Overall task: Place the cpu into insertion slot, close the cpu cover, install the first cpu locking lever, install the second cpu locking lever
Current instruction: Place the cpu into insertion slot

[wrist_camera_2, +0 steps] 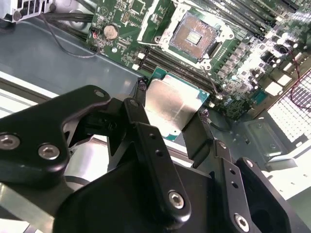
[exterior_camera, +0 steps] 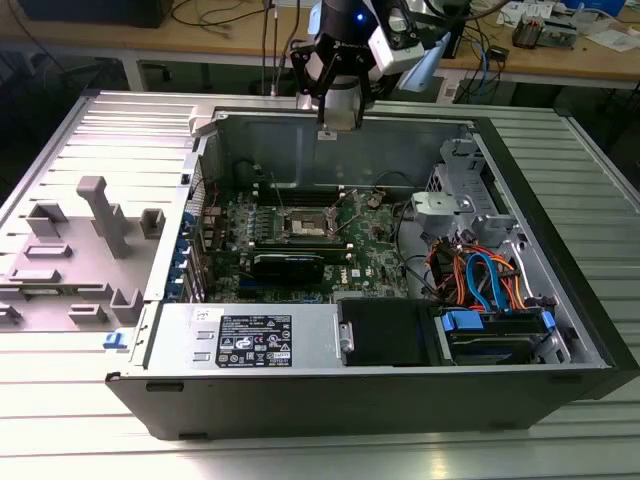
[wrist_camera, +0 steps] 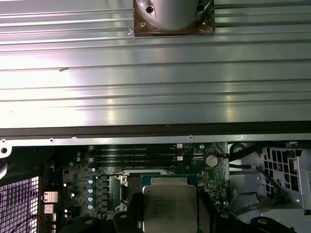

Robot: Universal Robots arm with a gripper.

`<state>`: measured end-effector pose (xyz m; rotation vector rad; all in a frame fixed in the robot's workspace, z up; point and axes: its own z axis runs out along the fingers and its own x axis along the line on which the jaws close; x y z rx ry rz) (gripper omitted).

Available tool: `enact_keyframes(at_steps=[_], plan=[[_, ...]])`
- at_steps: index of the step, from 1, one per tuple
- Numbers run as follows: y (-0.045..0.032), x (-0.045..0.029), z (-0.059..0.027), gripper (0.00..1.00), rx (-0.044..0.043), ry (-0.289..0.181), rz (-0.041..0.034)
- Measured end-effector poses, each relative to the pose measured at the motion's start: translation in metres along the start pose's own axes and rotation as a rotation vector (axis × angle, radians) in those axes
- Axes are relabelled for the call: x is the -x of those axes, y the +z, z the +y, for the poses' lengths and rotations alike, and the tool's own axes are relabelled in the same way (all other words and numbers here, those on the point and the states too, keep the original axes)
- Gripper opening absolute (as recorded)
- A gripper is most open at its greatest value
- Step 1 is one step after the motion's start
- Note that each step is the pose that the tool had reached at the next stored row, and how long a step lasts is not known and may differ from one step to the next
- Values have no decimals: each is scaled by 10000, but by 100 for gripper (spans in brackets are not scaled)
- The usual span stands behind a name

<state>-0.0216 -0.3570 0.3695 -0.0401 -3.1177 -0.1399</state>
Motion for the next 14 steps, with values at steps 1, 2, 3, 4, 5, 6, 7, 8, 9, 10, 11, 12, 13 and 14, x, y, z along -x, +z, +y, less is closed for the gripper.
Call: enact_keyframes(at_steps=[1, 2, 3, 4, 5, 6, 7, 8, 9, 10, 11, 12, 13, 14], plan=[[0, 0, -13, 55, 0, 0, 0], [0, 1, -21, 55, 0, 0, 0], [0, 1, -27, 55, 1, 0, 0], [-1, 1, -34, 55, 0, 1, 0], [-1, 0, -37, 55, 1, 2, 0], [-1, 0, -38, 55, 1, 2, -1], [-1, 1, -39, 55, 0, 2, 0], [-1, 1, -39, 55, -1, 1, 0], [-2, 1, -39, 55, -1, 1, 0], [-1, 1, -40, 55, 0, 1, 0], [-1, 1, -41, 55, 0, 1, 0], [-2, 1, -41, 55, 0, 1, 0], [-2, 1, -42, 55, 0, 5, 0], [-2, 1, -42, 55, -1, 14, -1]])
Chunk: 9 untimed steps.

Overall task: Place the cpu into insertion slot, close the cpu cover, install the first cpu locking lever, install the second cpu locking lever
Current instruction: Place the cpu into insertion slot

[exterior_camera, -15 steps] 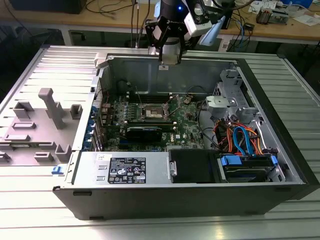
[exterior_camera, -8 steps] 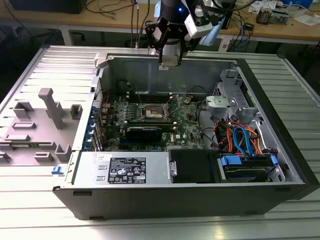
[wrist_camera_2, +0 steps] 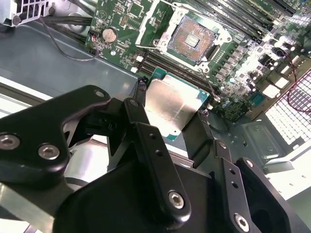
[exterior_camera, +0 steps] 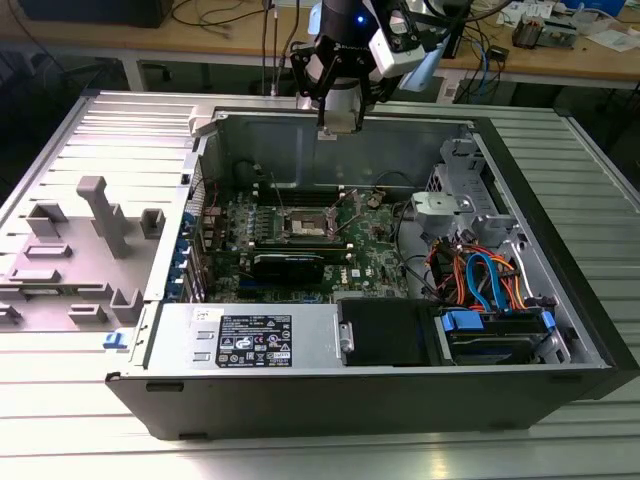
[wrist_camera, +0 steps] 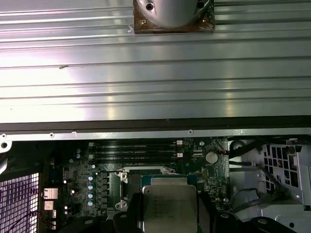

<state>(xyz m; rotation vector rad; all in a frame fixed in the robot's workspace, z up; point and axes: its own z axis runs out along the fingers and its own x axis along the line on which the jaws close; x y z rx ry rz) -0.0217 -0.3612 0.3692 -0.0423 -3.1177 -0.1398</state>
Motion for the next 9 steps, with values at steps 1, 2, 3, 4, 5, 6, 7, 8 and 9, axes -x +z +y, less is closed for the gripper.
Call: enact_keyframes(at_steps=[1, 2, 3, 4, 5, 6, 7, 8, 9], plan=[[0, 0, 0, 55, 1, 21, -2], [0, 1, 0, 55, 1, 35, -3], [1, 1, -2, 55, 5, 63, -7], [2, 2, -8, 55, 4, 129, -12], [4, 4, -7, 55, 5, 241, -22], [8, 4, -8, 55, 8, 458, -40], [12, 5, -9, 55, 14, 659, -58], [18, 5, -9, 55, 17, 901, -81], [21, 5, -10, 55, 18, 1019, -91]])
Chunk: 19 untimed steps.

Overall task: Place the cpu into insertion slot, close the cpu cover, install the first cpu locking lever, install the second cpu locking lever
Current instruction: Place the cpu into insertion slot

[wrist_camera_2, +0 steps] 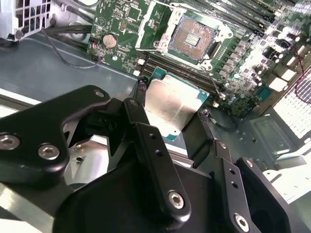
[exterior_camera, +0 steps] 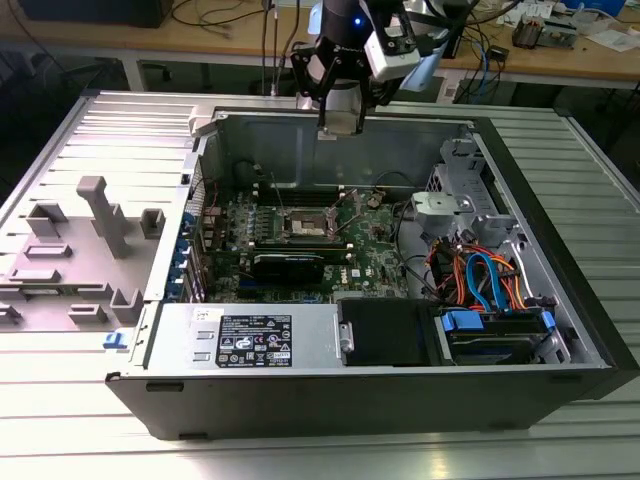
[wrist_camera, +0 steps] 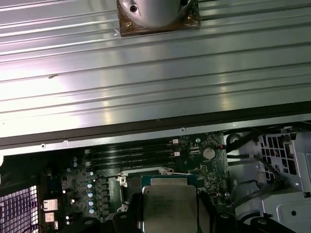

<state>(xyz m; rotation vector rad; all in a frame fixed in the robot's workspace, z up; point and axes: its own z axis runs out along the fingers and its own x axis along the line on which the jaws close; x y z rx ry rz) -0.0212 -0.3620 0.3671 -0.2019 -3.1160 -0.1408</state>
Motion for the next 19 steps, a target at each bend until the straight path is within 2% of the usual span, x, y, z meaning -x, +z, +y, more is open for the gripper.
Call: enact_keyframes(at_steps=[2, 8, 13, 19], plan=[[12, 0, -3, 55, 2, 398, -36], [29, 2, -13, 55, 13, 952, -85], [43, 3, -19, 55, 17, 1594, -144], [57, 8, -55, 55, -8, 1844, -173]])
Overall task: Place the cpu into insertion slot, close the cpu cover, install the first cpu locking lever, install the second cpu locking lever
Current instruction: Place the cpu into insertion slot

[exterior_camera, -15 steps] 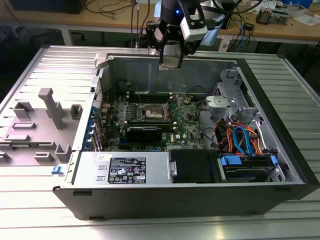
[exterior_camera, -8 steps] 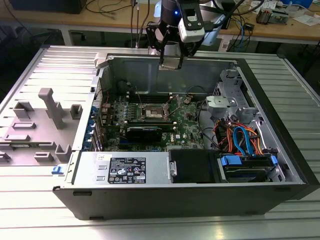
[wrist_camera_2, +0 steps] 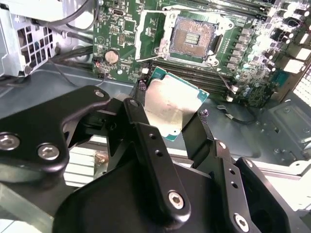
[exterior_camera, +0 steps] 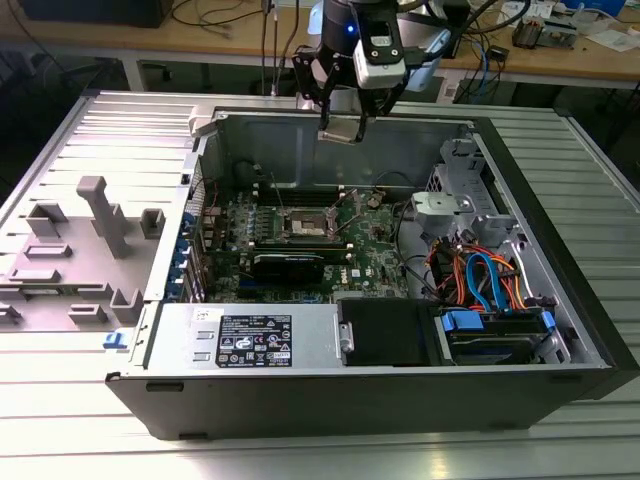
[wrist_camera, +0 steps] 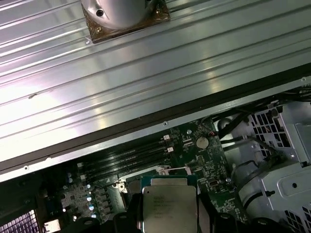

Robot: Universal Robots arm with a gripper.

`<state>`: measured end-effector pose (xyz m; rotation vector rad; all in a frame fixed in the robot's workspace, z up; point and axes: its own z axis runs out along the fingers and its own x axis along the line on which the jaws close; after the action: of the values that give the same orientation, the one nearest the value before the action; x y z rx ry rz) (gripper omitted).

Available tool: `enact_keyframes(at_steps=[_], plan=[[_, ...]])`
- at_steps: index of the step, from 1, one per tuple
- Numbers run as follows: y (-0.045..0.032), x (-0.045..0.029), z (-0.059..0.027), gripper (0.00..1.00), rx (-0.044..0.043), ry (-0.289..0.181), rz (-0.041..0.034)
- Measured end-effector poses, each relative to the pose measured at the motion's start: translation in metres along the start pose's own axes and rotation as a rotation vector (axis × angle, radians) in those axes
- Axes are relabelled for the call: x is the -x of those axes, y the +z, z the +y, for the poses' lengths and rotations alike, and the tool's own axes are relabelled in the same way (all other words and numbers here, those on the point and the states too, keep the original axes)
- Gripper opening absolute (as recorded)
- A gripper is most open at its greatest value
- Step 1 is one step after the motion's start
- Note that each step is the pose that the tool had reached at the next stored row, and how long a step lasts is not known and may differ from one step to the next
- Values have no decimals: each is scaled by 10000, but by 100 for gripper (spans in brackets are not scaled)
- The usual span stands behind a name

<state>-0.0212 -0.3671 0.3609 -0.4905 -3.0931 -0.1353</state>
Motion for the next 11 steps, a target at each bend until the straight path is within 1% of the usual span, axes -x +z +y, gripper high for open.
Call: enact_keyframes(at_steps=[2, 6, 11], plan=[[4, 2, -7, 55, -2, 104, -10], [18, 3, -8, 55, 3, 719, -64], [28, 3, -10, 55, 7, 1262, -112]])
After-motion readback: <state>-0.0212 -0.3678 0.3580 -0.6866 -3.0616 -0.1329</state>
